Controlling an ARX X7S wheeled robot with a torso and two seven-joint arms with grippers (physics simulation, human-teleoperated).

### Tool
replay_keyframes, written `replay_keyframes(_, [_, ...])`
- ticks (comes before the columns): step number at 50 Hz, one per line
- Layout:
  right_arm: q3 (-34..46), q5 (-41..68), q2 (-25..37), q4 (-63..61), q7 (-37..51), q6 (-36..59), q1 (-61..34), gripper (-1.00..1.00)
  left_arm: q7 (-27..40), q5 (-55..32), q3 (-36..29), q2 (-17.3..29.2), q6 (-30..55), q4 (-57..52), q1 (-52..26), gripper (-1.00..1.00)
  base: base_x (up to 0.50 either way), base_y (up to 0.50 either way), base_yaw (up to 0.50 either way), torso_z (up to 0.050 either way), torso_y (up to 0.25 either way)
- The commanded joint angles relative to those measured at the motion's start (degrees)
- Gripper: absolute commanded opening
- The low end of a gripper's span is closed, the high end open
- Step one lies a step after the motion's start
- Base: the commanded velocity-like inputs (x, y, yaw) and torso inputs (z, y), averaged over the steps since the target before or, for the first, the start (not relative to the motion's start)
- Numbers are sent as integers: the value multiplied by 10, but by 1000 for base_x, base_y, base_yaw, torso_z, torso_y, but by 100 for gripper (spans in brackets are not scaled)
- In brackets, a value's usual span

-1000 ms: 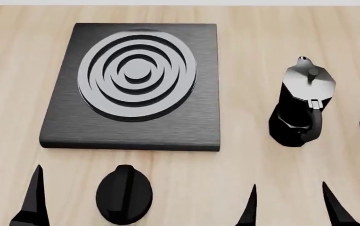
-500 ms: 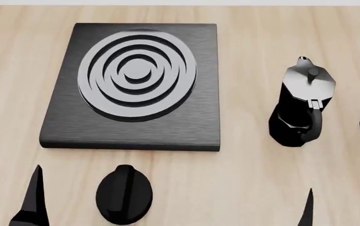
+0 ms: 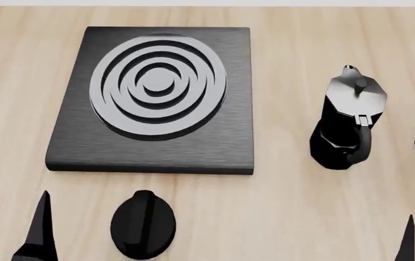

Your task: Put the right moka pot on the stove.

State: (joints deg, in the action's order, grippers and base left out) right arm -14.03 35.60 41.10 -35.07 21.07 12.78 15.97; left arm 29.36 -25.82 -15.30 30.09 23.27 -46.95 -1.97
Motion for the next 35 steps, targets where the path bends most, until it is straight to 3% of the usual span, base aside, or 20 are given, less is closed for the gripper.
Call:
replay_keyframes(1, [-38, 34, 16, 16, -5, 8, 3, 100, -1, 1, -3, 1, -4, 1, 1, 100, 0, 0, 0, 0, 0])
replay_keyframes(17, [-63, 83, 53, 66, -13, 42, -44, 100, 3, -2, -3, 3, -1, -1, 0, 100, 0, 0, 0, 0, 0])
replay_keyframes(20, [-74, 116, 86, 58, 1, 83, -60, 100, 1, 0, -3, 3, -8, 1, 2, 100, 0, 0, 0, 0, 0])
replay_keyframes(24, [-53, 86, 70, 95, -18, 57, -62, 100, 2, 1, -4, 3, -8, 2, 0, 100, 0, 0, 0, 0, 0])
replay_keyframes(35, [-82, 161, 101, 121, -21, 97, -106, 100, 3, -4, -5, 5, -3, -3, -2, 100, 0, 0, 0, 0, 0])
